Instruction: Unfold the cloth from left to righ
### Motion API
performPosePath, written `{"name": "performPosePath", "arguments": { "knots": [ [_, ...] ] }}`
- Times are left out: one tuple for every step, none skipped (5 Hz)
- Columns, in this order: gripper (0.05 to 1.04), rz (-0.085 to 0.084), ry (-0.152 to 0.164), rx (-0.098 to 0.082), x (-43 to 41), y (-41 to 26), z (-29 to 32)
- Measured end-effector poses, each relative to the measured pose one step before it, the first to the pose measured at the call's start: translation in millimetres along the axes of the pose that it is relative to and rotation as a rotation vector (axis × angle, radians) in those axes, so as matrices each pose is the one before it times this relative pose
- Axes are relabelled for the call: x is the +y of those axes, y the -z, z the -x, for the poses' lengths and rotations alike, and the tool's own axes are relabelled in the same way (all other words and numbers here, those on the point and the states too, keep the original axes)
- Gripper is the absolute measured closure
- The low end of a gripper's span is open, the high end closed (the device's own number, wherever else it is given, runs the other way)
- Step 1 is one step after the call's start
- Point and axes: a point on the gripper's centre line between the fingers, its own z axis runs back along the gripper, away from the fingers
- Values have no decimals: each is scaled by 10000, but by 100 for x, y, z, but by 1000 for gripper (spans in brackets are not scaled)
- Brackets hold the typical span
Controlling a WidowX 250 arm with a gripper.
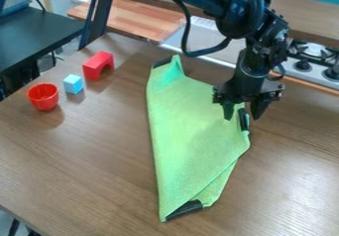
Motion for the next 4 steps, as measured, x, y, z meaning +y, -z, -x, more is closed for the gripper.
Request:
{"name": "performPosePath", "arguments": {
  "knots": [
    [732,-125,-113,48,181,673,249],
    [928,66,-3,-11,-89,27,5],
    [1029,9,57,64,132,239,302],
    [1034,249,38,200,180,-436,477]
  ]
}}
